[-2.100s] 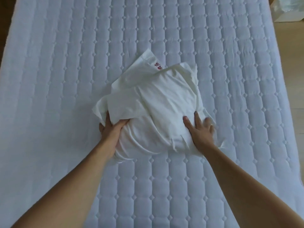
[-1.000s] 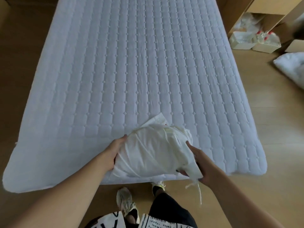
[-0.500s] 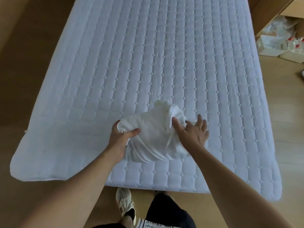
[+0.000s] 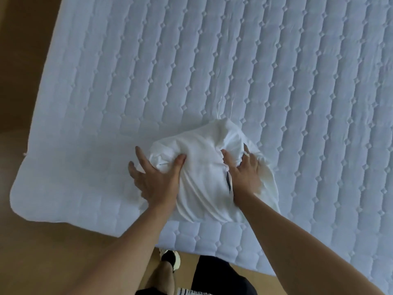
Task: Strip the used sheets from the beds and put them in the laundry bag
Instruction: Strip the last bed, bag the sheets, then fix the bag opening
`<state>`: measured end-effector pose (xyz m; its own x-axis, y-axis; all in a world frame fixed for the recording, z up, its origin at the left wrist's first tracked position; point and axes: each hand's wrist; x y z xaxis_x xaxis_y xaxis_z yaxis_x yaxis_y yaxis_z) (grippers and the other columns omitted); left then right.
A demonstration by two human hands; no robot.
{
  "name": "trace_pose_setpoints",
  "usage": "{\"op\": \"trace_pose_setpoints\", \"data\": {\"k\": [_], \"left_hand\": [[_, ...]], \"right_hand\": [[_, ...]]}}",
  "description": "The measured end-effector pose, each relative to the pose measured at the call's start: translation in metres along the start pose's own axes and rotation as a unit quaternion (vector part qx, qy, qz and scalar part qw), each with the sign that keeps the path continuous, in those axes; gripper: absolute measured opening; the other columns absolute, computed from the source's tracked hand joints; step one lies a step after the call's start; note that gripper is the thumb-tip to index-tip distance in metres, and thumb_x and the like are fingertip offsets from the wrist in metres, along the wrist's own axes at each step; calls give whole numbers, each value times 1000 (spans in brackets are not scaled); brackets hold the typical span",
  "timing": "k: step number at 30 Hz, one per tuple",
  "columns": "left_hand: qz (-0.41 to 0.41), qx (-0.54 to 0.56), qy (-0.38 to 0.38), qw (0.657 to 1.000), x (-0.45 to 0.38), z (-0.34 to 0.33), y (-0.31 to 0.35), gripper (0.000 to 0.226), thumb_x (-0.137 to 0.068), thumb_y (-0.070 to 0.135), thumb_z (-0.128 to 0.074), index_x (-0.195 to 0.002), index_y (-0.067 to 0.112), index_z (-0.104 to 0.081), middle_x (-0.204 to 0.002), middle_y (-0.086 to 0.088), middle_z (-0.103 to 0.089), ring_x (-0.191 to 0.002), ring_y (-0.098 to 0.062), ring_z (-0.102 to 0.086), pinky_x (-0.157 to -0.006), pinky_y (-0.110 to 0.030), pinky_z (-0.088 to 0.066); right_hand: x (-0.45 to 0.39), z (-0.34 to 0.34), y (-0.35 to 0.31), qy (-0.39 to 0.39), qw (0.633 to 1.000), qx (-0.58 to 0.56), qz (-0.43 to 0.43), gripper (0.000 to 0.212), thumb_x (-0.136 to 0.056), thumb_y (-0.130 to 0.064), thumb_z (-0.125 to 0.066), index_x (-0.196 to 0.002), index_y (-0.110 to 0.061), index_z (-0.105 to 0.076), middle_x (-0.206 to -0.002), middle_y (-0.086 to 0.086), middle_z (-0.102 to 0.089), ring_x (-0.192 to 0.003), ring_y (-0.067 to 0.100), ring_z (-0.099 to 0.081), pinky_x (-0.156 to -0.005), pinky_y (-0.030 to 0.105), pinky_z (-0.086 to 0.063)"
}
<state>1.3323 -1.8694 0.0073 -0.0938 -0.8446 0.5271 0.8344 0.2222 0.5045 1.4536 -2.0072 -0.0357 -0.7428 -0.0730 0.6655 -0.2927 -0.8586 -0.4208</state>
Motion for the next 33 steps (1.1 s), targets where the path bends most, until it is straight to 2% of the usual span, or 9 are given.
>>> {"op": "trace_pose_setpoints", "data": {"k": [5, 9, 14, 18, 20, 25, 28, 30, 33], "left_hand": [[-191, -108, -80, 972, 24, -24, -17, 144, -42, 100, -62, -157, 51, 9, -169, -13, 13, -157, -34, 8, -125, -61, -11], [-155, -173, -135, 963, -2, -33, -18, 143, -38, 100, -61, -153, 55, 9, -169, -14, 12, -156, -39, 7, -122, -66, -15], [-126, -234, -166, 950, -7, -34, -11, 139, -51, 85, -76, -149, 57, 19, -163, -4, 32, -155, -42, 14, -119, -71, -14], [-125, -250, -180, 943, -11, -36, -13, 139, -55, 83, -77, -146, 57, 24, -161, -3, 37, -154, -44, 17, -118, -73, -12], [-131, -249, -186, 942, -14, -34, -21, 136, -57, 84, -74, -145, 56, 27, -161, -6, 38, -153, -44, 17, -119, -72, -13], [-171, -267, -260, 912, -20, -1, -51, 141, -54, 89, -66, -133, 59, 46, -159, -9, 45, -152, -39, 28, -124, -63, -11], [-223, -246, -263, 906, -24, 37, -62, 131, -58, 90, -62, -143, 61, 33, -161, 6, 42, -155, -32, 25, -124, -63, -11], [-185, -115, -203, 955, -22, 55, -64, 109, -68, 86, -56, -151, 64, 11, -166, 15, 27, -159, -25, 9, -124, -59, -18], [17, 39, -105, 994, -25, 37, -44, 110, -70, 87, -57, -156, 55, 3, -170, 7, 16, -159, -24, -2, -125, -56, -19]], "right_hand": [[-14, -13, 6, 7, 997, 69, -24, 78, -88, -80, -48, -155, -42, -39, -167, -6, -20, -154, 26, -15, -124, 52, -11], [-13, -15, 1, 1, 997, 71, -22, 81, -85, -85, -45, -152, -39, -44, -167, -6, -18, -154, 27, -12, -122, 56, -12], [-12, 43, -20, -10, 988, 150, 39, 88, -79, -93, -37, -151, -43, -44, -169, -2, -20, -157, 31, -10, -123, 62, -10], [-32, 45, -52, -58, 996, 55, 51, 96, -70, -100, -34, -155, -59, -16, -173, 0, -8, -157, 35, -15, -123, 64, -15], [-18, 7, -55, -89, 984, 132, 85, 102, -64, -102, -36, -153, -61, -9, -171, 1, -8, -155, 37, -17, -121, 65, -16], [28, -38, -31, 9, 980, 162, 119, 99, -69, -97, -39, -154, -55, -12, -169, 4, -9, -155, 36, -11, -124, 61, -10], [37, -50, -26, 32, 975, 165, 143, 97, -73, -95, -37, -156, -51, -12, -170, 9, -6, -156, 38, -8, -124, 61, -4], [40, -59, -23, 44, 972, 176, 151, 96, -75, -94, -36, -157, -49, -12, -170, 12, -4, -156, 40, -6, -124, 63, -2], [33, -68, -16, 56, 968, 187, 156, 95, -76, -94, -29, -158, -47, -13, -170, 13, -3, -155, 41, -6, -124, 63, -1]]}}
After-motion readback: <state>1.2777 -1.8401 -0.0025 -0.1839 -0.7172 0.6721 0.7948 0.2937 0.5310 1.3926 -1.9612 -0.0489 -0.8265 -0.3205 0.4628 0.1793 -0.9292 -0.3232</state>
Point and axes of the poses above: each hand's wrist, its own x-axis away from the middle knuckle, its own z-axis out of the back of the hand, y = z × x
